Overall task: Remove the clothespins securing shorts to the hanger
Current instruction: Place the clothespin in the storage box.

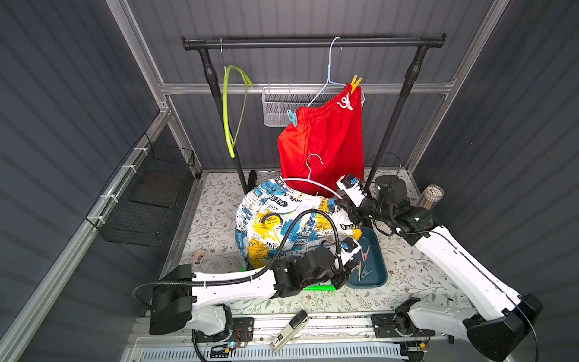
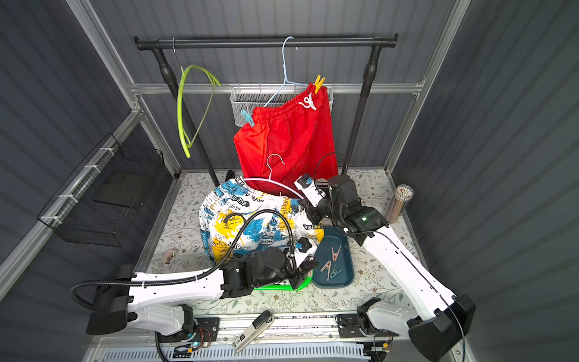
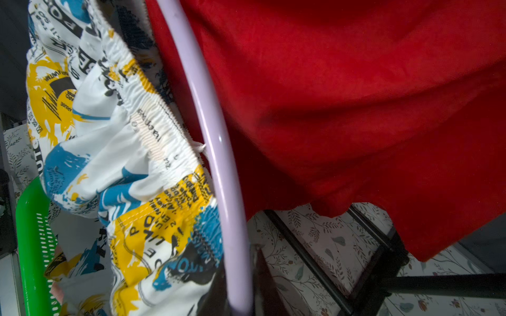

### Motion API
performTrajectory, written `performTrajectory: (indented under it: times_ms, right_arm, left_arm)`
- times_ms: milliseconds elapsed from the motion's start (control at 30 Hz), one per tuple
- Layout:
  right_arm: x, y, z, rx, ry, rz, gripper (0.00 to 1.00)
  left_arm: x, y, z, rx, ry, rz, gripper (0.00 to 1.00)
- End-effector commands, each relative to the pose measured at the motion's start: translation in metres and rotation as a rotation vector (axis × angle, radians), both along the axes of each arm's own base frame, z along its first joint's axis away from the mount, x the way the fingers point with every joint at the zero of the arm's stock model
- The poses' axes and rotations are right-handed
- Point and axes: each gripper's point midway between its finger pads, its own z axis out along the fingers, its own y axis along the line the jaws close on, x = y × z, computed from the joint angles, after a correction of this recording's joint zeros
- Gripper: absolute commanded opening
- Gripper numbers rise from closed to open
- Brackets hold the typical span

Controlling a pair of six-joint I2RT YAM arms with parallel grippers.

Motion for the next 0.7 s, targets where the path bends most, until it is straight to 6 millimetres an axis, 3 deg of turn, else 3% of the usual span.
performTrajectory:
  times_ms: [0, 133, 300, 467, 600, 667]
  right_arm:
    - [-0.002, 0.003, 0.026, 0.047, -0.056, 0.014, 0.00]
    - [-0.008, 0.003, 0.033, 0.067, -0.060, 0.022, 0.00]
    - [-0.016, 0.001, 0.036, 0.076, -0.065, 0.034, 0.00]
    - [-0.017, -0.001, 0.032, 0.066, -0.060, 0.030, 0.00]
    - [-0.017, -0.001, 0.027, 0.058, -0.057, 0.028, 0.00]
    - [-0.016, -0.001, 0.026, 0.051, -0.057, 0.024, 0.00]
  left_arm:
    - [0.015, -0.015, 0.000, -0.077, -0.075, 0.095, 0.00]
    - [0.031, -0.032, -0.024, -0.049, -0.074, 0.174, 0.00]
    - [0.034, -0.054, -0.050, 0.029, -0.060, 0.162, 0.04]
    - [0.025, -0.075, -0.079, 0.098, 0.018, 0.098, 0.25]
    - [0.025, -0.082, -0.090, 0.146, 0.041, 0.097, 0.47]
    - [0.026, -0.081, -0.090, 0.161, 0.032, 0.101, 0.53]
